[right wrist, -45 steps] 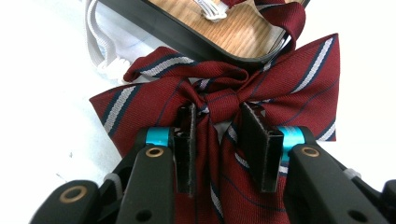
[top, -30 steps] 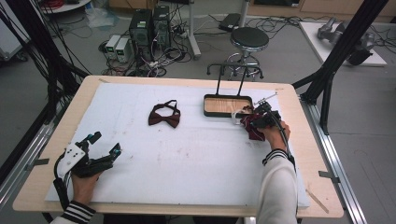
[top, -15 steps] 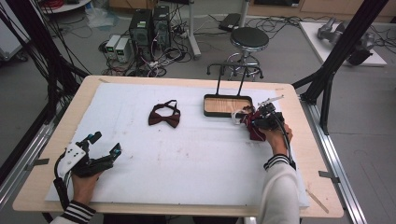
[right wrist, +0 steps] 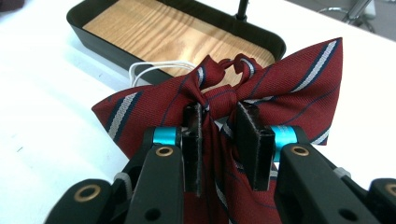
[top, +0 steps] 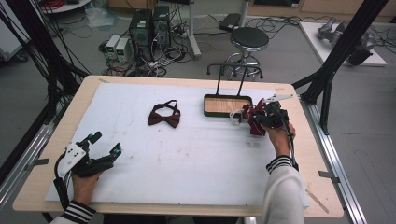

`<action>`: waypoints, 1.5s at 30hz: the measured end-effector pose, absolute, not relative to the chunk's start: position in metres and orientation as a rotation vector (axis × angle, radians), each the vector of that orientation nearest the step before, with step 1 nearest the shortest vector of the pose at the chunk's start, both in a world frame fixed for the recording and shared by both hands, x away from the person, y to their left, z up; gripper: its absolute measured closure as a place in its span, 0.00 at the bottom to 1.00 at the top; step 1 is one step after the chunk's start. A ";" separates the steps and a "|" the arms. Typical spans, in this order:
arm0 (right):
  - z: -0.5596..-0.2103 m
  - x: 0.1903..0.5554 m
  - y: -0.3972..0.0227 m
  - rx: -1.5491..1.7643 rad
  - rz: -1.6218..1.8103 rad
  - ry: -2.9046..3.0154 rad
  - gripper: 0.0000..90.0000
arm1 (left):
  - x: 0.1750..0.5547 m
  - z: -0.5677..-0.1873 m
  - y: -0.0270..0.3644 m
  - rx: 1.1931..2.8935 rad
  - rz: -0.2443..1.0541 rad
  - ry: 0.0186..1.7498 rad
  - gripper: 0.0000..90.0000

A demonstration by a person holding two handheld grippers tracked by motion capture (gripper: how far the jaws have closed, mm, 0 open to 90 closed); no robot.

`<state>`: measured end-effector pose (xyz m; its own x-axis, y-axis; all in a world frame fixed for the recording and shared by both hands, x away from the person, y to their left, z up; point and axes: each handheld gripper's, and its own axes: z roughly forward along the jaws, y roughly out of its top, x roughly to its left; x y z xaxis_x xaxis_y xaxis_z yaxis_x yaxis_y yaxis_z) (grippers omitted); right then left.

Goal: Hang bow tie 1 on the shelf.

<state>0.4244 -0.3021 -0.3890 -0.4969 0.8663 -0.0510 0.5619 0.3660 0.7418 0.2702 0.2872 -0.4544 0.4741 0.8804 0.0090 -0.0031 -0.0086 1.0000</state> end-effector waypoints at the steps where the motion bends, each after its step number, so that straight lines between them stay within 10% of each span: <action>1: -0.388 0.424 -0.302 1.228 0.945 2.192 0.81 | 0.270 -0.454 0.287 1.409 0.845 0.833 0.16; 45: -0.313 0.398 -0.313 0.987 1.272 1.844 0.80 | 0.271 -0.454 0.288 1.414 0.840 0.840 0.16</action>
<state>0.3981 -0.3129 -0.3134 -0.4811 0.8696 -0.1108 0.2049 0.2345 0.9503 0.2707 0.2877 -0.4542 0.4740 0.8805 0.0056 0.0057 -0.0094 0.9999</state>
